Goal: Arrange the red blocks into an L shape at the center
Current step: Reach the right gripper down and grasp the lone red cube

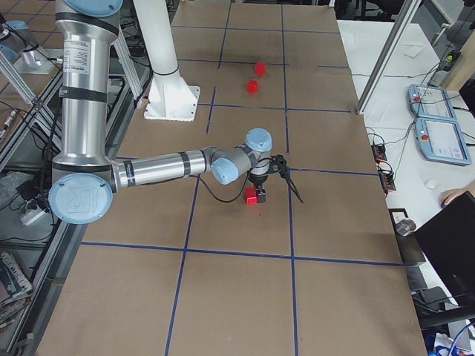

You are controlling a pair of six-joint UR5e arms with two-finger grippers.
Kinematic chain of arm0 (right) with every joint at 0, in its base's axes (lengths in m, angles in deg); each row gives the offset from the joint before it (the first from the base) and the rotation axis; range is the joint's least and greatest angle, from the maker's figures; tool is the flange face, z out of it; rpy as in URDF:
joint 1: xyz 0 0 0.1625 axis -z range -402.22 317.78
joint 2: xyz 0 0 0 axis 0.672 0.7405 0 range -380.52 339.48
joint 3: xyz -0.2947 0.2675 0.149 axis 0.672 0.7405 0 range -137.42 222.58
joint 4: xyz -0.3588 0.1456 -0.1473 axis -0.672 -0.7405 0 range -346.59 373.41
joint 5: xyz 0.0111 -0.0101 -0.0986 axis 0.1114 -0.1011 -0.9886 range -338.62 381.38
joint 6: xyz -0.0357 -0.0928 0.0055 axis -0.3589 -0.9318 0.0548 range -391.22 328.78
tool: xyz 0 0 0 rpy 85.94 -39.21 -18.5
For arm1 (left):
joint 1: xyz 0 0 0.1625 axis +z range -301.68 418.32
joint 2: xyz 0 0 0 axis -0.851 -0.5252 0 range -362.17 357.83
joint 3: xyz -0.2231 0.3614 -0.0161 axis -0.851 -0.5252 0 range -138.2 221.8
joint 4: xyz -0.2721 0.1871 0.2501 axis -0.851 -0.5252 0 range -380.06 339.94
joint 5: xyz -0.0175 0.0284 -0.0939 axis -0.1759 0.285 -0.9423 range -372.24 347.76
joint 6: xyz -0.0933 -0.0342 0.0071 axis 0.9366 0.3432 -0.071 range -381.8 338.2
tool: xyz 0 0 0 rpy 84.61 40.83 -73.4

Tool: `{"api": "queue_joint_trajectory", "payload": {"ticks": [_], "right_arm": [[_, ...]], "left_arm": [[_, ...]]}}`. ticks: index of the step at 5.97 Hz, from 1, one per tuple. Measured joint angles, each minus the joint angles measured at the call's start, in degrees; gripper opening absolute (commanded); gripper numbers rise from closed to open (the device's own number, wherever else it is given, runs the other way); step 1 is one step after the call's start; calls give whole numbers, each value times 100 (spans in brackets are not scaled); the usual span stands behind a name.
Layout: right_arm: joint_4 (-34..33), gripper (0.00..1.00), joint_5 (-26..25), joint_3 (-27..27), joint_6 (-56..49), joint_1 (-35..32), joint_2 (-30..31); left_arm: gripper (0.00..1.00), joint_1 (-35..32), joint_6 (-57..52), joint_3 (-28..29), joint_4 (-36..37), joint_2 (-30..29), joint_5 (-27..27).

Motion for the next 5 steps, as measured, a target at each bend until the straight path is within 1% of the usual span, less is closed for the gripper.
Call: {"api": "queue_joint_trajectory", "payload": {"ticks": [4, 5], "right_arm": [[9, 99, -89, 405, 9, 465, -138], [11, 85, -93, 503, 0, 523, -158]], "left_arm": [[100, 0, 0, 15, 0, 5, 0], [100, 0, 0, 19, 0, 6, 0]]}}
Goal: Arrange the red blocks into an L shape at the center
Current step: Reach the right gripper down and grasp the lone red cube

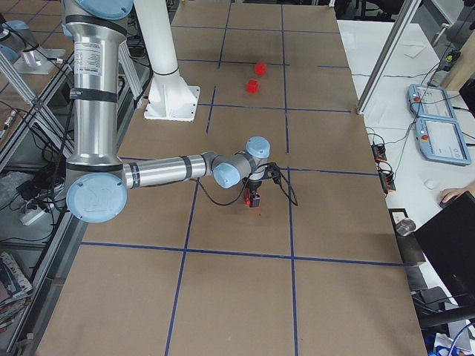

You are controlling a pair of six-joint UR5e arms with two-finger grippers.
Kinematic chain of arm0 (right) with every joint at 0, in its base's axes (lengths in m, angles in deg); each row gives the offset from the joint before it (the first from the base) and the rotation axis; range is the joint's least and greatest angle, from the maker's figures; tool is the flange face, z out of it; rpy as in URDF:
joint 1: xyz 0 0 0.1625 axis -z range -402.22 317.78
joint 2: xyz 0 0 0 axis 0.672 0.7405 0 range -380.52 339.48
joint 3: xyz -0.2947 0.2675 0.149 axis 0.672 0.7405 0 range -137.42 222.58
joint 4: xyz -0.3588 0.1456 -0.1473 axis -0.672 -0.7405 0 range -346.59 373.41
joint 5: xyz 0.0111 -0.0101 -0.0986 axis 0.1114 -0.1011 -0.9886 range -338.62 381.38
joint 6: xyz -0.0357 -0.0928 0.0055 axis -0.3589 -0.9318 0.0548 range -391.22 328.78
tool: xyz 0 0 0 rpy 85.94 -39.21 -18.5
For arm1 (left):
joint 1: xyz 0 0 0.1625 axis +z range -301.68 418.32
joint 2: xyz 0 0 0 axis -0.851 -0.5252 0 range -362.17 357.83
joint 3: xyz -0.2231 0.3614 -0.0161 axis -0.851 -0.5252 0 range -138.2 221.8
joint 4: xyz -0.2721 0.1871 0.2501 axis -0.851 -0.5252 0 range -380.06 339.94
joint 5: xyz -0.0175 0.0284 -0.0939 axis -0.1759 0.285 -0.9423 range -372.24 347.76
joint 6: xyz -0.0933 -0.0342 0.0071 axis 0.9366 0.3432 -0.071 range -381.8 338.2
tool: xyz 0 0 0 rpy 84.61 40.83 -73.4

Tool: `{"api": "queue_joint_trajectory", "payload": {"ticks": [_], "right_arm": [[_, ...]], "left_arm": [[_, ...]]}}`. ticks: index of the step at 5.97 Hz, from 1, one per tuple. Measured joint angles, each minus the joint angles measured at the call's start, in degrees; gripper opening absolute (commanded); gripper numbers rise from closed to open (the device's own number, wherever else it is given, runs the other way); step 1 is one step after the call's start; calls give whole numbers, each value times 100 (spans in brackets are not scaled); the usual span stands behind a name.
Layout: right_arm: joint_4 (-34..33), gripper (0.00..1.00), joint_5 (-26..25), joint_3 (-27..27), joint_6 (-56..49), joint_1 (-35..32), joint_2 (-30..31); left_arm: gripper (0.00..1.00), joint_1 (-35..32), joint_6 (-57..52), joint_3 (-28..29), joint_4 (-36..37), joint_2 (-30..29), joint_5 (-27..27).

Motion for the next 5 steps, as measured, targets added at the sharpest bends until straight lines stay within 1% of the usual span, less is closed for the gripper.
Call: {"api": "queue_joint_trajectory", "payload": {"ticks": [1, 2, 3, 4, 5], "right_arm": [[-7, 76, 0, 72, 1, 29, -58], [-20, 72, -1, 142, 9, 36, -150], [-24, 34, -1, 182, 9, 43, -205], [-23, 18, -4, 188, 6, 51, -226], [-22, 13, -3, 160, 9, 53, -229]], "left_arm": [[100, 0, 0, 9, -3, -2, 0], [100, 0, 0, 17, -7, -6, 0], [100, 0, 0, 20, -8, -7, 0], [100, 0, 0, 22, -9, -8, 0], [100, 0, 0, 21, -9, -7, 0]]}}
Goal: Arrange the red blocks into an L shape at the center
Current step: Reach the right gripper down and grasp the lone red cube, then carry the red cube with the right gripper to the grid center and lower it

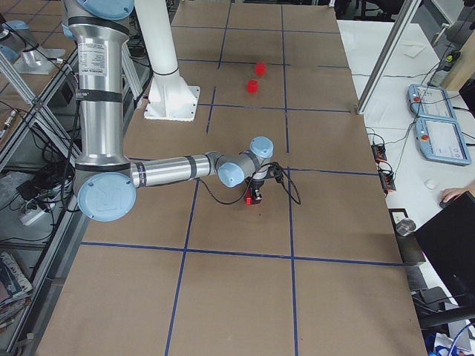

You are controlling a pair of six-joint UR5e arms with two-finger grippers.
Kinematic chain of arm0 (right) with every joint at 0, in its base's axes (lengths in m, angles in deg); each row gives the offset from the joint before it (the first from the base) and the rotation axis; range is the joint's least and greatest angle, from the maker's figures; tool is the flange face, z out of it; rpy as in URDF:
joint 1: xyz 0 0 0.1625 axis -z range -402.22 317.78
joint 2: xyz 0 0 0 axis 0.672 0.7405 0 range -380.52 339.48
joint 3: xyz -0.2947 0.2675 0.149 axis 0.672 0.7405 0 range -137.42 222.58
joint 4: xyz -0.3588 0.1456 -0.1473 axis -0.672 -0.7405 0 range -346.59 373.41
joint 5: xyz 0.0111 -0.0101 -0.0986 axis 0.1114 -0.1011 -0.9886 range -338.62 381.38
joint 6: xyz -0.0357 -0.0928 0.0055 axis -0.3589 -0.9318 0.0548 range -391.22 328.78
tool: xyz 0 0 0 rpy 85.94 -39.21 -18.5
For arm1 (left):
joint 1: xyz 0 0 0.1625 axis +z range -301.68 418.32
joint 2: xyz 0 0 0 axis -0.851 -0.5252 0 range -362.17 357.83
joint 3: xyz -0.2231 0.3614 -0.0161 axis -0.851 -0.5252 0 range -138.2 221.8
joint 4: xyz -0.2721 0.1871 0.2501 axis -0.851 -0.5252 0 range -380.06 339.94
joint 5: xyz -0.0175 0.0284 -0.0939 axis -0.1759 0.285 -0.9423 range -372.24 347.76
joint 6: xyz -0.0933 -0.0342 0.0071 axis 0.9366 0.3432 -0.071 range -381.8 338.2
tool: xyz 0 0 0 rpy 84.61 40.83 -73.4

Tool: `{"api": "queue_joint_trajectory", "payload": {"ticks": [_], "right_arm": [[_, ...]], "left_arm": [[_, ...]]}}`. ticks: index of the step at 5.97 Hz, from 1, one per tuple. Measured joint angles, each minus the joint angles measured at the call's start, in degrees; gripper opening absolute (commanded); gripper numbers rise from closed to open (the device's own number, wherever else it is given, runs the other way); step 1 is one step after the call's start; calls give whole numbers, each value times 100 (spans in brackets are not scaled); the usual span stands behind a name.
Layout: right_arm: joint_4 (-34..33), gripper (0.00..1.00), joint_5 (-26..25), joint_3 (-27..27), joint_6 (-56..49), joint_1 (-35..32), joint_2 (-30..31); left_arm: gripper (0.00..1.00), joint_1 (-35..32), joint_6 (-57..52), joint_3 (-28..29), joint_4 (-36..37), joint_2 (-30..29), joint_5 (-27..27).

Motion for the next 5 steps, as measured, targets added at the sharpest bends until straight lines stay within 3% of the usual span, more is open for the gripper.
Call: {"api": "queue_joint_trajectory", "payload": {"ticks": [2, 3, 5], "right_arm": [[-143, 13, 31, -332, 107, 0, -132], [-354, 10, 26, -466, 506, 127, -555], [-686, 14, -248, -451, 1238, 684, -1792]], "left_arm": [[100, 0, 0, -10, 0, 2, 0], [100, 0, 0, -13, 0, 5, 0], [100, 0, 0, -13, 0, 1, 0]]}}
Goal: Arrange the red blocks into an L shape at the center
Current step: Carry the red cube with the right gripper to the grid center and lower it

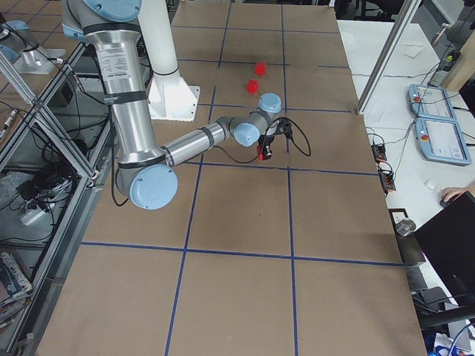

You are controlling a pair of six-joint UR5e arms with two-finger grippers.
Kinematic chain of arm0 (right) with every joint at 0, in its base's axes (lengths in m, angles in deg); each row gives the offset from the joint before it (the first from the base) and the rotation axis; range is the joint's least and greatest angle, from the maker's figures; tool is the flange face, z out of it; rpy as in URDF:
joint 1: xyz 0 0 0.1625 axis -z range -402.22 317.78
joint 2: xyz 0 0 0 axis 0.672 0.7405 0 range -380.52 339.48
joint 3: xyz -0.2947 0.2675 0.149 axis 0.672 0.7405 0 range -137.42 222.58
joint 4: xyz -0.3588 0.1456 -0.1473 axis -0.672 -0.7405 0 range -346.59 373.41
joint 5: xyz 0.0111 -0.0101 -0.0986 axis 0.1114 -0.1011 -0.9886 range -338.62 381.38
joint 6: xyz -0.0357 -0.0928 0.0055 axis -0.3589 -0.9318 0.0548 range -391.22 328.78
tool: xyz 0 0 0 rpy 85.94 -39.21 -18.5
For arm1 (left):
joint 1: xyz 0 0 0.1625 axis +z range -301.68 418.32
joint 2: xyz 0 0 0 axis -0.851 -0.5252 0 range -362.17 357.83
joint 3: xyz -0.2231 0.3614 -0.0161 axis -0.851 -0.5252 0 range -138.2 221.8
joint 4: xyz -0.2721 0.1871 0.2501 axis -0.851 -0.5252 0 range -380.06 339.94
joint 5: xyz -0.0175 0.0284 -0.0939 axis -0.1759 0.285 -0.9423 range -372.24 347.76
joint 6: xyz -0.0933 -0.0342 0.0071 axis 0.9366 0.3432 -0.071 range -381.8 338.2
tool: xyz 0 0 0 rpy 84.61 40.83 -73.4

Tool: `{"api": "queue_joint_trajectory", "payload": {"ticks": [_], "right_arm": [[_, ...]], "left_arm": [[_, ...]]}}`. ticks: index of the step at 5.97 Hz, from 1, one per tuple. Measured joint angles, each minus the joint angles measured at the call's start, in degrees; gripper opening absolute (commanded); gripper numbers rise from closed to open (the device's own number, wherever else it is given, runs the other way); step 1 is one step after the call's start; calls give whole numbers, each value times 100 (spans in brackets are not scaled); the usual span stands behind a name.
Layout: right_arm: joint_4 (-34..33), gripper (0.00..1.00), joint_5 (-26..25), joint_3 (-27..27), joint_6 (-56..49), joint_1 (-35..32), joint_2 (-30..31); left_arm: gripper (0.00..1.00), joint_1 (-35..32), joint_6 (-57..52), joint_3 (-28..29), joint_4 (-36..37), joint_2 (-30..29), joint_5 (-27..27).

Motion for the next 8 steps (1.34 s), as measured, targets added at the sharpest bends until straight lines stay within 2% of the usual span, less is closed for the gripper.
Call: {"api": "queue_joint_trajectory", "payload": {"ticks": [2, 4, 6, 8], "right_arm": [[-561, 5, -441, 93, 225, 452, -929], [-1020, 1, -939, 626, 1703, 1033, -1963], [-1266, 10, -1347, 1575, 2873, 1595, -2978], [-1521, 19, -1389, 1971, 3415, 1944, -3357]], "left_arm": [[100, 0, 0, 9, 0, 3, 0], [100, 0, -4, -8, 2, 4, 0], [100, 0, -7, -39, 4, 11, -27], [100, 0, -2, -34, 15, 28, -232]]}}
